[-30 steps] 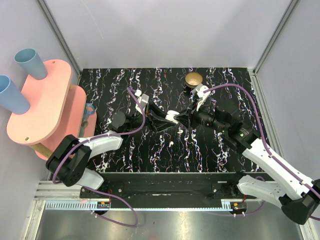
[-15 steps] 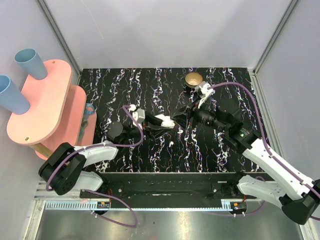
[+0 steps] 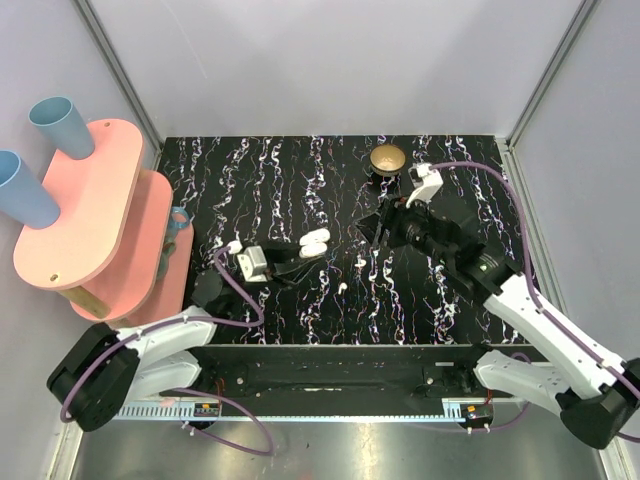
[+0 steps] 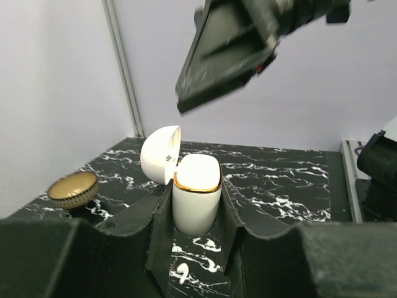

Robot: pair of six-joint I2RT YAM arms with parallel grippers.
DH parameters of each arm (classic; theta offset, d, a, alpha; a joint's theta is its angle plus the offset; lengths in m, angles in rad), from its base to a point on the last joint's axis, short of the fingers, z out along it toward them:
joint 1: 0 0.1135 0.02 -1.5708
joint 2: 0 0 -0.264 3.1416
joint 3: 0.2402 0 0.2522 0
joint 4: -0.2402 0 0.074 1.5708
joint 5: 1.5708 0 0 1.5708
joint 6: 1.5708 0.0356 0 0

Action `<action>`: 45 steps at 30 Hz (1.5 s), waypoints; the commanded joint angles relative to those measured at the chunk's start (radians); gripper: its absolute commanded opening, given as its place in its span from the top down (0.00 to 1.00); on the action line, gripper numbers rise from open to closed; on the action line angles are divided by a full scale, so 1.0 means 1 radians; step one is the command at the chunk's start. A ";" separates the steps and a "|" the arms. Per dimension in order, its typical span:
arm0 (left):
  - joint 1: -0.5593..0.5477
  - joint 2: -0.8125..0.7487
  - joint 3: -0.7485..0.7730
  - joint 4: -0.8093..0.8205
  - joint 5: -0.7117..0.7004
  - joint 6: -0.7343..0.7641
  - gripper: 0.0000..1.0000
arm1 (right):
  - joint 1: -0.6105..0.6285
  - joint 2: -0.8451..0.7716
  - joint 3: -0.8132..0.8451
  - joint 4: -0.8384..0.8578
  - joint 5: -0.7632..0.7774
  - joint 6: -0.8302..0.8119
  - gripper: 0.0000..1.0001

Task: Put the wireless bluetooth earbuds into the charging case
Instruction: Pick up the right earbud from the center of the board.

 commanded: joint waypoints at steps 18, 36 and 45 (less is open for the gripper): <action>0.135 -0.166 -0.072 0.390 0.037 -0.088 1.00 | -0.097 0.230 -0.240 -0.003 -0.058 0.294 0.37; 0.198 -0.192 -0.078 0.387 0.066 -0.147 1.00 | -0.105 0.574 -0.126 0.091 0.110 0.415 0.50; 0.200 -0.198 -0.096 0.387 0.055 -0.136 1.00 | -0.097 0.606 -0.085 0.036 0.264 0.533 0.48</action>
